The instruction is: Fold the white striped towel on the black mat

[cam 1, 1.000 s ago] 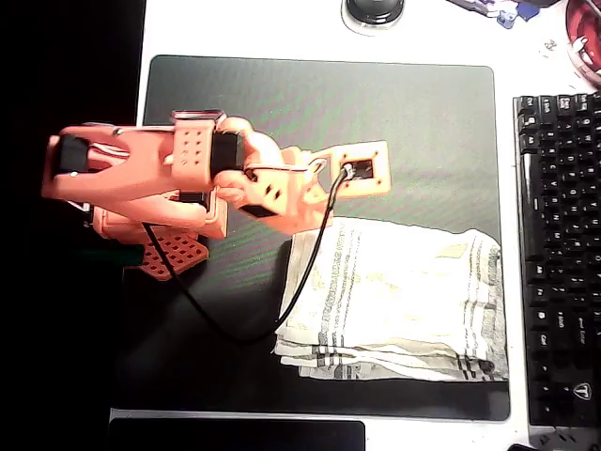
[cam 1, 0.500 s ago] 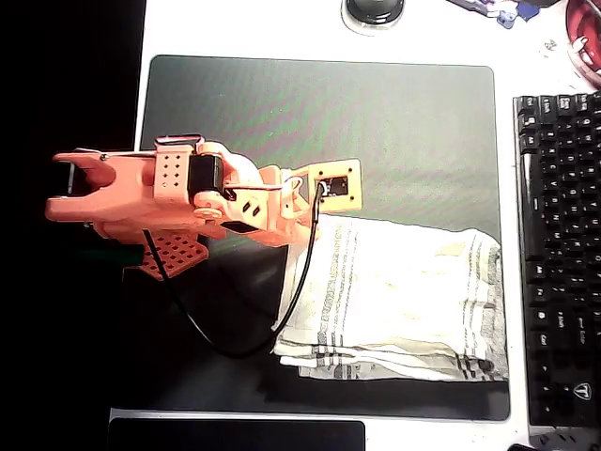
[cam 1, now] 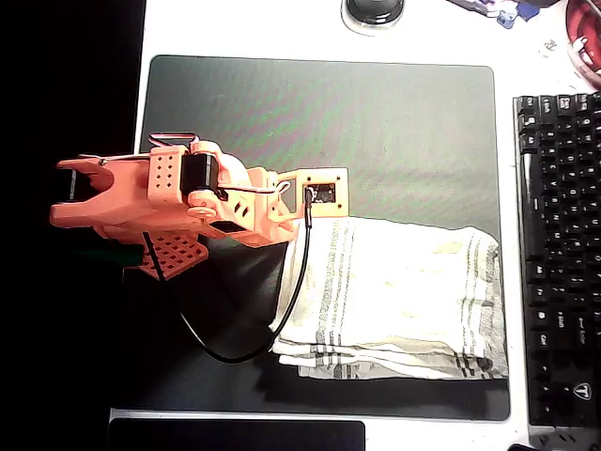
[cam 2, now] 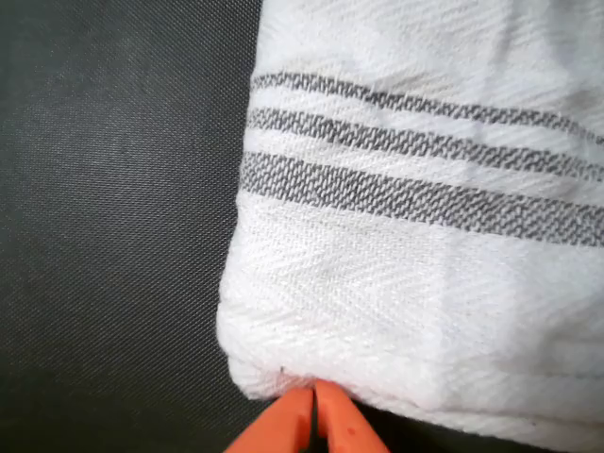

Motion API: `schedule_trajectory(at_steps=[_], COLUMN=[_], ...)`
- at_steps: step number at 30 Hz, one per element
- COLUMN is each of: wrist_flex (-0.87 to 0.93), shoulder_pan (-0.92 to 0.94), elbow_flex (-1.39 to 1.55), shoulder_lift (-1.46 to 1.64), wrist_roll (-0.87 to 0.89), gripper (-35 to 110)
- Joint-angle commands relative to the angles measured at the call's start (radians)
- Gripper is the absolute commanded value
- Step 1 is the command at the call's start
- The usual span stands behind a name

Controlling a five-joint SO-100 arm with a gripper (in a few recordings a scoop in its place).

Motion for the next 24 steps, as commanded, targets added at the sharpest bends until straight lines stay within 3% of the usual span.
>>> schedule_trajectory(at_steps=[1,6,24], wrist_flex=[0.031,0.031,0.031], shoulder_pan=[-0.014,-0.011,-0.009], elbow_flex=[0.021,0.023,0.023], shoulder_lift=[0.023,0.023,0.023], wrist_roll=[0.003,0.011,0.011], gripper=[0,7,7])
